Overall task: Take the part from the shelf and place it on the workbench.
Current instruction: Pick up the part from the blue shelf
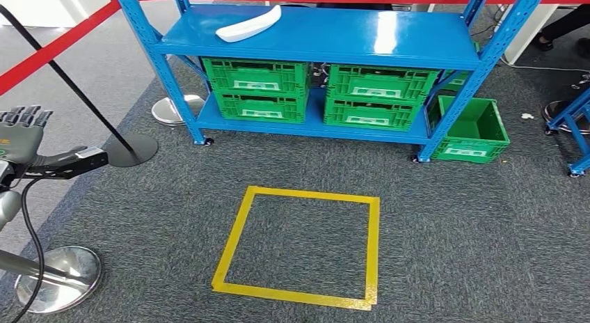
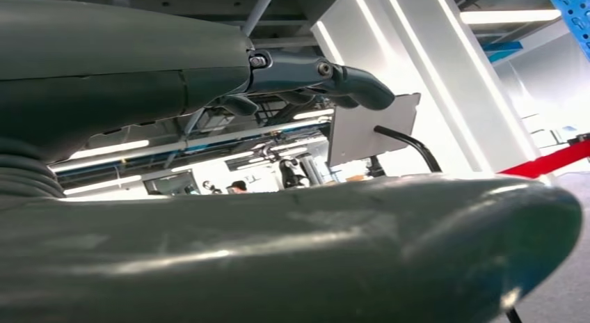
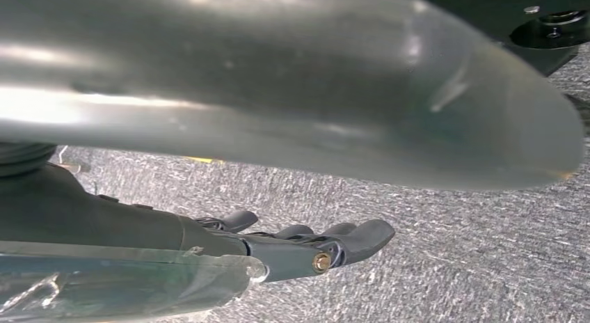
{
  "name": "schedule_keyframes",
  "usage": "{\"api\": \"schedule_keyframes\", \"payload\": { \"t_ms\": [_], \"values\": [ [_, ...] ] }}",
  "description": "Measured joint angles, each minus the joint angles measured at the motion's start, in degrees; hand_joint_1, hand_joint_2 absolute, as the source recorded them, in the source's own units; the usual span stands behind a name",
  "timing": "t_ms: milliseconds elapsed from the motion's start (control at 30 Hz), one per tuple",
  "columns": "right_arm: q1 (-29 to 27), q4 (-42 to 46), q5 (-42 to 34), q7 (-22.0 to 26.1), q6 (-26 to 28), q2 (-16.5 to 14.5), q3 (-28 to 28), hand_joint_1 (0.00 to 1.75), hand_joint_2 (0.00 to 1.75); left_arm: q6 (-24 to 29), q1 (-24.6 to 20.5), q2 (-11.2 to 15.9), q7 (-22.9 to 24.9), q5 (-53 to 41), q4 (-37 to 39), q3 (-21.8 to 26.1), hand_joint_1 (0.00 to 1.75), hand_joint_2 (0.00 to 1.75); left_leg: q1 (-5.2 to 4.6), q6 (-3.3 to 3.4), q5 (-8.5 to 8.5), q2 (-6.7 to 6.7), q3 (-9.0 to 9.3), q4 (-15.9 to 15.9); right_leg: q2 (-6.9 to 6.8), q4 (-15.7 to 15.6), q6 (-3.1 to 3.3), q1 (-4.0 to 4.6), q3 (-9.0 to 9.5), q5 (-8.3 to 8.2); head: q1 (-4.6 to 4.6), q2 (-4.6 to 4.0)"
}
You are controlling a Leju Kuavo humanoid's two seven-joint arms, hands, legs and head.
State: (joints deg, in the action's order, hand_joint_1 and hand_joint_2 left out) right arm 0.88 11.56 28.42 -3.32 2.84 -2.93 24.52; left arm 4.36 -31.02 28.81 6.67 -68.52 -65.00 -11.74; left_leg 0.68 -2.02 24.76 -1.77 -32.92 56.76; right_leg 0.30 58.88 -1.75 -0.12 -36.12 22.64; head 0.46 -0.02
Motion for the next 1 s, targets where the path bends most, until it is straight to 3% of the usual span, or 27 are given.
{"api": "schedule_keyframes", "payload": {
  "t_ms": [133, 233, 300, 367, 400, 433, 467, 500, 533, 600, 667, 733, 800, 867, 900, 933, 967, 1000],
  "values": [
    [0.00, 0.01, 0.28, 0.00, -0.11, -0.16, 0.56, 0.00, 0.00, -0.09, -0.11, 0.01, -0.17, 0.03, 0.00, 0.01, 0.00, 0.00, -0.24, 0.50, 0.15, 0.00, -0.16, 0.06, -0.02, -0.18, -0.43, -0.22, 0.06, -0.05, -0.01, 0.00],
    [0.01, 0.03, 0.68, -0.03, -0.19, -0.19, 0.86, 0.00, 0.00, -0.16, -0.33, -0.04, -0.61, 0.10, -0.01, 0.07, 0.00, 0.00, 0.10, 1.13, -0.21, -0.08, 0.42, -0.96, -0.07, 0.43, -1.08, -0.18, -0.18, 0.57, 0.10, 0.00],
    [-0.03, 0.04, 0.94, -0.07, -0.20, -0.18, 1.09, 0.00, 0.00, -0.19, -0.44, -0.17, -0.85, 0.11, -0.02, 0.07, 0.00, 0.00, 0.41, 1.41, -0.39, -0.17, 0.89, -1.42, -0.07, 5.30, -1.53, -0.33, -2.62, 2.98, 0.39, 0.00],
    [-0.07, 0.04, 1.13, -0.07, -0.21, -0.18, 1.28, 0.00, 0.00, -0.20, -0.35, -0.36, -0.96, 0.14, -0.02, 0.02, 0.00, 0.00, 0.50, 1.45, 0.00, -0.12, 1.04, -1.42, -0.07, 12.74, -1.96, -0.57, -6.68, 5.77, 0.58, 0.00],
    [-0.12, 0.04, 1.20, -0.07, -0.22, -0.19, 1.39, 0.00, 0.00, -0.21, -0.24, -0.44, -1.03, 0.16, -0.02, 0.00, 0.00, 0.00, 0.58, 1.38, 0.34, -0.08, 1.23, -1.41, -0.08, 14.91, -2.17, -0.68, -8.05, 6.02, 0.57, 0.00],
    [-0.17, 0.04, 1.25, -0.05, -0.24, -0.19, 1.50, 0.00, 0.00, -0.22, -0.14, -0.51, -1.09, 0.20, -0.02, -0.01, 0.00, 0.00, 0.72, 1.21, 0.77, -0.04, 1.57, -1.41, -0.10, 14.95, -2.37, -0.78, -8.35, 5.14, 0.58, 0.00],
    [-0.24, 0.04, 1.29, -0.03, -0.25, -0.19, 1.59, 0.00, 0.00, -0.25, -0.07, -0.54, -1.15, 0.25, -0.02, 0.00, 0.00, 0.00, 0.95, 0.95, 1.22, -0.03, 2.09, -1.40, -0.16, 12.57, -2.58, -0.93, -7.36, 3.23, 0.58, 0.00],
    [-0.31, 0.03, 1.33, -0.01, -0.25, -0.19, 1.71, 0.00, 0.00, -0.27, -0.06, -0.55, -1.20, 0.31, -0.02, 0.00, 0.00, 0.00, 1.15, 0.54, 1.74, -0.04, 2.72, -1.39, -0.36, 8.63, -2.88, -1.15, -5.49, 0.89, 0.60, 0.00],
    [-0.35, 0.02, 1.36, 0.01, -0.28, -0.30, 1.82, 0.00, 0.00, -0.30, -0.12, -0.52, -1.22, 0.40, -0.03, 0.01, 0.00, 0.00, 1.25, 0.01, 2.24, -0.05, 3.27, -1.36, -0.54, 4.85, -3.17, -1.20, -3.47, -0.42, 0.80, 0.00],
    [-0.30, -0.02, 1.39, 0.04, -0.32, -0.51, 2.02, 0.00, 0.00, -0.32, -0.32, -0.48, -1.22, 0.55, -0.04, 0.04, 0.00, 0.00, 1.17, -1.02, 3.06, -0.08, 4.00, -1.38, -0.76, 0.59, -2.43, -1.22, -0.94, -0.73, 1.03, 0.00],
    [-0.23, -0.02, 1.41, 0.07, -0.34, -0.61, 2.11, 0.00, 0.00, -0.33, -0.47, -0.45, -1.23, 0.63, -0.08, 0.07, 0.00, 0.00, 1.10, -1.81, 3.59, -0.11, 4.70, -1.92, -0.55, 0.53, -0.70, -0.98, -0.48, 0.63, 0.90, 0.00],
    [-0.34, 0.08, 1.42, 0.09, -0.32, -0.60, 2.19, 0.00, 0.00, -0.33, -0.57, -0.39, -1.27, 0.67, -0.37, 0.10, 0.00, 0.00, 1.37, -2.44, 4.24, 0.00, 5.49, -1.72, -0.15, 0.24, 0.43, -0.91, 0.61, 1.55, 0.56, 0.01],
    [-0.40, 0.16, 1.43, 0.13, -0.31, -0.60, 2.25, 0.00, 0.00, -0.35, -0.65, -0.27, -1.31, 0.69, -0.65, 0.15, 0.00, 0.00, 1.37, -2.62, 5.89, 0.42, 2.88, 3.41, 0.22, -0.45, 1.25, -0.94, 2.30, 2.49, 0.19, 0.02],
    [-0.45, 0.15, 1.44, 0.15, -0.32, -0.61, 2.29, 0.00, 0.00, -0.39, -0.30, -0.21, -1.31, 0.69, -0.68, 0.15, 0.00, 0.00, 1.09, -2.48, 7.59, 0.85, -3.44, 11.90, 0.56, -1.05, 1.67, -0.82, 3.94, 3.58, -0.16, 0.02],
    [-0.56, 0.15, 1.44, 0.15, -0.32, -0.61, 2.31, 0.00, 0.00, -0.42, 0.04, -0.21, -1.31, 0.69, -0.67, 0.12, 0.00, 0.00, 1.01, -2.34, 7.14, 0.97, -6.34, 14.64, 0.81, -1.34, 1.74, -0.74, 4.95, 4.26, -0.30, 0.02],
    [-0.73, 0.15, 1.44, 0.14, -0.32, -0.61, 2.34, 0.00, 0.00, -0.42, 0.35, -0.20, -1.31, 0.69, -0.67, 0.10, 0.00, 0.00, 0.94, -2.11, 5.27, 1.03, -8.35, 15.32, 1.06, -1.61, 1.74, -0.67, 6.13, 5.03, -0.32, 0.02],
    [-0.92, 0.15, 1.44, 0.13, -0.32, -0.62, 2.37, 0.00, 0.00, -0.43, 0.56, -0.19, -1.31, 0.69, -0.67, 0.08, 0.00, 0.00, 0.87, -1.82, 1.96, 1.06, -9.24, 13.63, 1.31, -1.87, 1.68, -0.61, 7.51, 5.92, -0.35, 0.02],
    [-1.07, 0.15, 1.44, 0.12, -0.33, -0.63, 2.39, 0.00, 0.00, -0.43, 0.67, -0.13, -1.31, 0.69, -0.67, 0.09, 0.00, 0.00, 0.76, -1.48, -2.32, 1.09, -9.15, 10.01, 1.50, -2.13, 1.53, -0.58, 9.00, 6.88, -0.34, 0.02]
  ]
}}
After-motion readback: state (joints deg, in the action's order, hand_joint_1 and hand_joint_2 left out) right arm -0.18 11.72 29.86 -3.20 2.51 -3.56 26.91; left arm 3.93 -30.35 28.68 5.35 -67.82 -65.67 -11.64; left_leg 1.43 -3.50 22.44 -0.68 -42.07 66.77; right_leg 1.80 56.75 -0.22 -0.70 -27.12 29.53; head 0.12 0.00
